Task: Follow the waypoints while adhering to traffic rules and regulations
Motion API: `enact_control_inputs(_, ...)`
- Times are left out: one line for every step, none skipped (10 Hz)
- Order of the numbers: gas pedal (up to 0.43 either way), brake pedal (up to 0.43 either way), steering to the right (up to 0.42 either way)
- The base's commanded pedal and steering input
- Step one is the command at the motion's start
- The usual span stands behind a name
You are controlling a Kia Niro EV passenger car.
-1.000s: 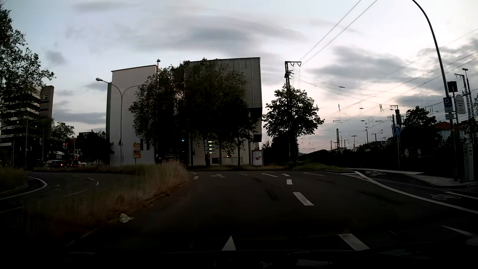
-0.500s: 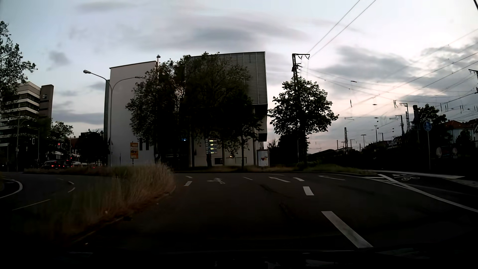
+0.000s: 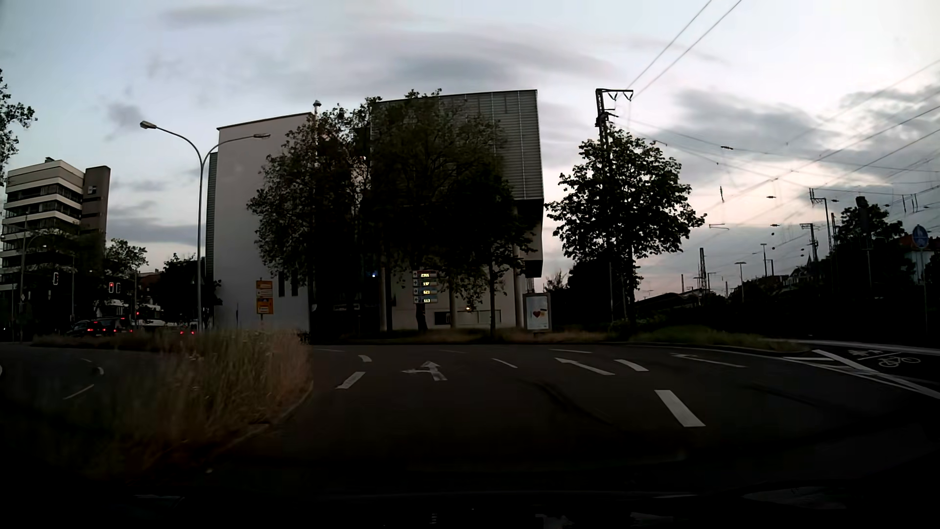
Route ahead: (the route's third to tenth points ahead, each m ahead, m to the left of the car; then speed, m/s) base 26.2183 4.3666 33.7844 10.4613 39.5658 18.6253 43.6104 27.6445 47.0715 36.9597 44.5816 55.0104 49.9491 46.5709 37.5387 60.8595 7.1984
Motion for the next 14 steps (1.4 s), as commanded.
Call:
enact_control_inputs(0.079,0.0,-0.054)
enact_control_inputs(0.079,0.0,-0.062)
enact_control_inputs(0.079,0.0,-0.067)
enact_control_inputs(0.079,0.0,-0.073)
enact_control_inputs(0.079,0.0,-0.078)
enact_control_inputs(0.079,0.0,-0.086)
enact_control_inputs(0.079,0.0,-0.093)
enact_control_inputs(0.079,0.0,-0.101)
enact_control_inputs(0.079,0.0,-0.107)
enact_control_inputs(0.079,0.0,-0.113)
enact_control_inputs(0.079,0.0,-0.122)
enact_control_inputs(0.079,0.0,-0.128)
enact_control_inputs(0.079,0.0,-0.133)
enact_control_inputs(0.079,0.0,-0.138)
